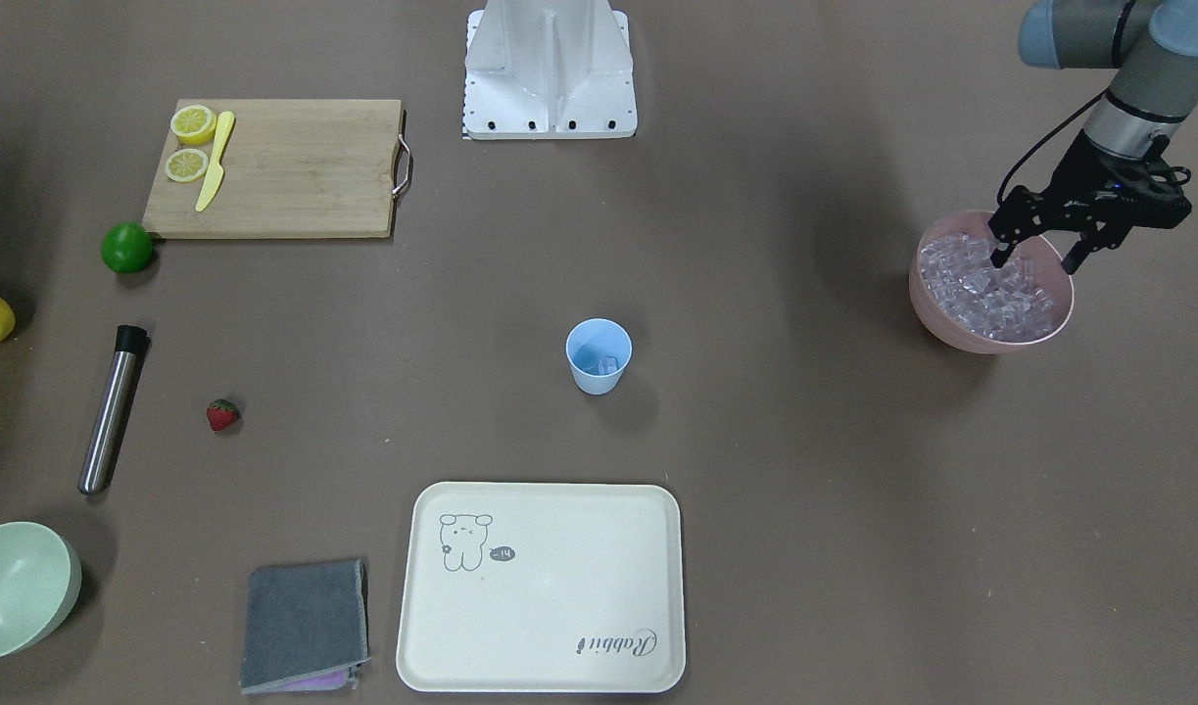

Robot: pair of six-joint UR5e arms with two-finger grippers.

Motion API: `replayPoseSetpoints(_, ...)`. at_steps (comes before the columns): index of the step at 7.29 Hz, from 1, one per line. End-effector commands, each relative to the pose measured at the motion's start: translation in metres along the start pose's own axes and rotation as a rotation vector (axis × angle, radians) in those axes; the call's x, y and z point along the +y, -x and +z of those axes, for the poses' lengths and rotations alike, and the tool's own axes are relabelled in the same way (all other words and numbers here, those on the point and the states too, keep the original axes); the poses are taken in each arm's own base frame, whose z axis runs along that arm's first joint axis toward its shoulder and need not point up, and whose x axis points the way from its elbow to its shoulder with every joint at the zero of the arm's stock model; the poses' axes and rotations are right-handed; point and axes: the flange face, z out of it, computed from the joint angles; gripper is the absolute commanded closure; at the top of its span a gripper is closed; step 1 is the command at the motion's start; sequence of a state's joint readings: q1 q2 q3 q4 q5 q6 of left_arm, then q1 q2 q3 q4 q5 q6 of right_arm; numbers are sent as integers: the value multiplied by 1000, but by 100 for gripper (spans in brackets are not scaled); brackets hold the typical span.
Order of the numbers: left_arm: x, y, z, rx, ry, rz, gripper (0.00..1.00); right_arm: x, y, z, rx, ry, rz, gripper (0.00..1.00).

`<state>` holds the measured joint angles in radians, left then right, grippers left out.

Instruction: Mash ice and strawberries in cup

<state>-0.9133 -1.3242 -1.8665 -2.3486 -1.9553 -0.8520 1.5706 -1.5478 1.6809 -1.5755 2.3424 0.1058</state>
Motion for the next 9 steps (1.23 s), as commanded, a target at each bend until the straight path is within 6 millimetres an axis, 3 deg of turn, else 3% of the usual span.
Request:
replayPoseSetpoints(1,-2,-8,3,8,3,8,3,1,-2,1,0,2,3,0)
replayPoseSetpoints(5,8,-24,16,24,36,24,4,3,-3,2,1,5,4,0)
replayPoseSetpoints(7,9,-24,21,22,45,27,19,4,-5,3,3,7,6,0)
replayPoseSetpoints(9,8,-26,32,20,55,32,22,4,-4,3,1,7,6,0)
